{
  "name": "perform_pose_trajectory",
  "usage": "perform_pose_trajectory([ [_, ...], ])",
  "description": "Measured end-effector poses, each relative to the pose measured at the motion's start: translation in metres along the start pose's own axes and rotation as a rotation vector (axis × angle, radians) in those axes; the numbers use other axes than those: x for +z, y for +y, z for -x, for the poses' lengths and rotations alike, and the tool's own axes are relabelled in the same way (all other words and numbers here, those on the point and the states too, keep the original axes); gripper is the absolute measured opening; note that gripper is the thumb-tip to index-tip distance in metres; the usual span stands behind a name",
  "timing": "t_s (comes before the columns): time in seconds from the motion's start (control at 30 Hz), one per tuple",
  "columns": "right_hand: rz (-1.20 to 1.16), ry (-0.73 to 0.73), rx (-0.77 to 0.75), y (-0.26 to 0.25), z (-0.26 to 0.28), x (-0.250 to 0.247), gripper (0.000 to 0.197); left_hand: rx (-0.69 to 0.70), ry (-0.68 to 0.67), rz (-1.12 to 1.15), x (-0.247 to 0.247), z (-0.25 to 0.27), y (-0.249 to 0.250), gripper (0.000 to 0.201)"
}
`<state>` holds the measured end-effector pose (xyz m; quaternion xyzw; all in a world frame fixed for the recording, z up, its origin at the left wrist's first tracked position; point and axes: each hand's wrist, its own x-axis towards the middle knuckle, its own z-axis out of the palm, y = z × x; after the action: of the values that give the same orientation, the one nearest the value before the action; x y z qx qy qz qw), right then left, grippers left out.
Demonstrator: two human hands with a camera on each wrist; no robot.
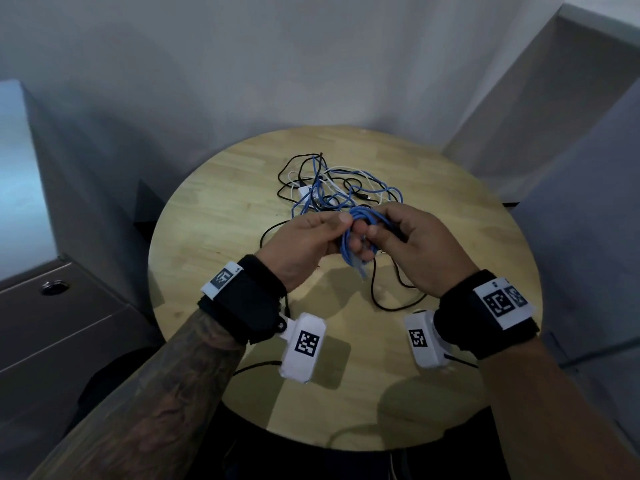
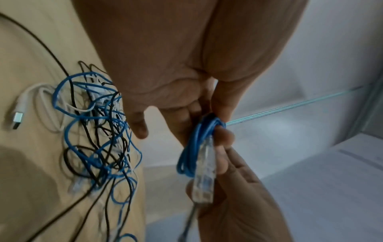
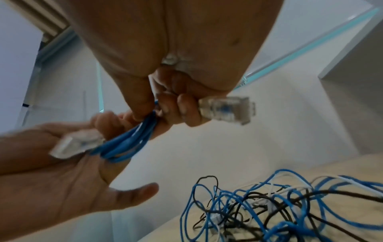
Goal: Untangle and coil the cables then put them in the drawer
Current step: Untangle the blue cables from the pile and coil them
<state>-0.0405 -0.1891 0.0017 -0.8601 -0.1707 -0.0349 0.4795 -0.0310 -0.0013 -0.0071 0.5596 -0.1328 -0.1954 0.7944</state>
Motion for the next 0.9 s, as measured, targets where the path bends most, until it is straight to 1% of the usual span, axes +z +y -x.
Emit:
perform_pose_trajectory([
  [0.07, 0.041, 0.064, -0.034, -0.001, 0.0, 0.006, 0.011, 0.011, 0.073, 0.019, 0.005, 0.001, -0.001, 0.026],
  [0.13, 0.021, 0.097, -0.052, -0.002, -0.001, 0.015, 0.017, 0.022, 0.174, 0.017, 0.006, -0.001, -0.007, 0.022],
  [0.2, -0.033, 0.068, -0.027, 0.001, -0.001, 0.018, 0.023, 0.054, 0.262, -0.029, 0.003, -0.004, -0.011, 0.015],
  [0.23, -0.027, 0.055, -0.008, 0.005, -0.002, 0.017, 0.023, 0.077, 0.293, -0.037, 0.0, -0.005, -0.01, 0.014],
  [0.33, 0.197, 0.064, 0.005, 0.018, -0.003, 0.012, 0.013, 0.093, 0.332, -0.05, -0.007, -0.007, -0.006, 0.018],
  [0.37, 0.249, 0.088, 0.017, 0.02, -0.004, 0.013, 0.013, 0.075, 0.323, -0.063, -0.007, -0.007, -0.007, 0.017],
  [0.4, 0.233, 0.118, 0.046, 0.022, -0.004, 0.015, 0.013, 0.053, 0.312, -0.073, -0.007, -0.006, -0.008, 0.016],
  [0.43, 0.136, 0.151, 0.092, 0.022, -0.005, 0.017, 0.012, 0.03, 0.3, -0.077, -0.007, -0.007, -0.01, 0.015],
  [0.53, -0.281, 0.229, 0.229, 0.017, -0.007, 0.021, 0.012, -0.024, 0.236, -0.077, -0.006, -0.007, -0.012, 0.015],
  [0.57, -0.367, 0.24, 0.255, 0.016, -0.008, 0.02, 0.011, -0.036, 0.212, -0.08, -0.006, -0.007, -0.012, 0.016],
  [0.7, -0.555, 0.222, 0.328, 0.015, -0.007, 0.019, 0.011, -0.056, 0.133, -0.1, -0.006, -0.004, -0.01, 0.01],
  [0.8, -0.663, 0.148, 0.406, 0.014, -0.007, 0.019, 0.008, -0.039, 0.094, -0.102, -0.01, -0.004, -0.006, 0.008],
  [0.9, -0.691, 0.066, 0.442, 0.009, -0.007, 0.023, 0.012, -0.018, 0.097, -0.132, -0.012, -0.003, -0.005, 0.009],
])
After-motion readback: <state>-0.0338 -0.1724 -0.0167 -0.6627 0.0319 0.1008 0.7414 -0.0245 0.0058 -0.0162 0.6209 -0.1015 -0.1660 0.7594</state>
